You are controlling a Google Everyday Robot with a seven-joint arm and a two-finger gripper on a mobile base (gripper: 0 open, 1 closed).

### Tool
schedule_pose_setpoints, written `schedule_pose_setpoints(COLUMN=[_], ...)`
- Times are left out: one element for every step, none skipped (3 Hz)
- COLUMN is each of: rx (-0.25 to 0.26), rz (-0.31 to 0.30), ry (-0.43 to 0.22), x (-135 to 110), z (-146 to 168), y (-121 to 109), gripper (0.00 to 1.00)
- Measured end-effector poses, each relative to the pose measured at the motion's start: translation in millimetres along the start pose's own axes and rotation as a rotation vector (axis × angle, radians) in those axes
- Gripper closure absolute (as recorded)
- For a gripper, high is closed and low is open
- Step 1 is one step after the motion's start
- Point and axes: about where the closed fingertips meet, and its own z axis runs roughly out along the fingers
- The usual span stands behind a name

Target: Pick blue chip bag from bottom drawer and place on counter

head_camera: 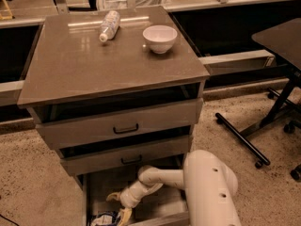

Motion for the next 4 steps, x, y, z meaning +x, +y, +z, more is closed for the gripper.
schedule_pose_setpoints(rx=[-0.025,-0.025,-0.025,0.004], rz=[-0.015,-0.015,-0.015,-0.053], ry=[-0.015,-0.015,-0.015,-0.061], x=[3,1,1,-7], z=[13,9,9,2], y=[2,3,3,3], gripper=[0.38,0.61,0.84,1.00])
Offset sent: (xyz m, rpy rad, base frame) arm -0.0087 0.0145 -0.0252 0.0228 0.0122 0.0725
